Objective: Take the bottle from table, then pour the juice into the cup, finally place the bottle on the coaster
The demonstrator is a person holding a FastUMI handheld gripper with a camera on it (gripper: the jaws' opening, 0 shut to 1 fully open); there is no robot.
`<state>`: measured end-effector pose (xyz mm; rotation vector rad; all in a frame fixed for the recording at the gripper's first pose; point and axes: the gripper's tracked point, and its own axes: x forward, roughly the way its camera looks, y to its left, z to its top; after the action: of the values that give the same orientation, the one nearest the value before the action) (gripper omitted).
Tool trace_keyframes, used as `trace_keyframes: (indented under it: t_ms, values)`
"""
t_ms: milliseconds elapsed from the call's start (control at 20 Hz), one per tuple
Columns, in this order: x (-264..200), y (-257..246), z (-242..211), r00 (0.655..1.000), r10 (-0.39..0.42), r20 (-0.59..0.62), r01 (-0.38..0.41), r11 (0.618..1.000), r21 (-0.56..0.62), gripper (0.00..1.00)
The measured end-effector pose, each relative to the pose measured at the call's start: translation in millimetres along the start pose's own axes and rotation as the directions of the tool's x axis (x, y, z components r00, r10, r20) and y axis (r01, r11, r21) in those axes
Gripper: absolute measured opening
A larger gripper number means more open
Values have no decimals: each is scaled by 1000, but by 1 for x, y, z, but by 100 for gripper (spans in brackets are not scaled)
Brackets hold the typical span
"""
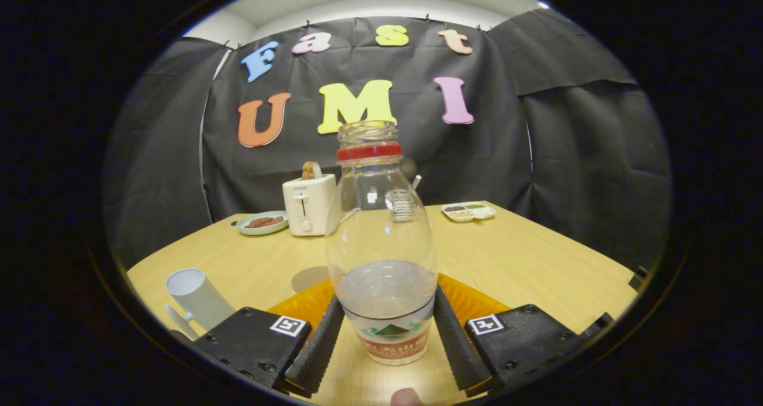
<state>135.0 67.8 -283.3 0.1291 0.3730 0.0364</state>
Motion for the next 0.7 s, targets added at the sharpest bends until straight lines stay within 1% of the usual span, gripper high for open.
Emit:
trace_keyframes:
  t_ms: [100, 250, 350, 400, 500, 600, 700]
  values:
    - [-3, 1, 4, 1000, 0, 2, 0, 999, -41, 82]
    - [-6, 8, 15, 1000, -10, 13, 12, 991, -137, 80]
    - [-7, 19, 23, 999, -5, 33, 12, 975, -221, 79]
    - [-8, 28, 26, 999, 10, 37, 0, 966, -260, 79]
    - [-5, 40, 34, 998, 11, 57, 10, 936, -353, 79]
    - [-1, 49, 41, 997, 1, 78, 34, 895, -446, 79]
    - [4, 56, 45, 995, -13, 100, 67, 831, -552, 79]
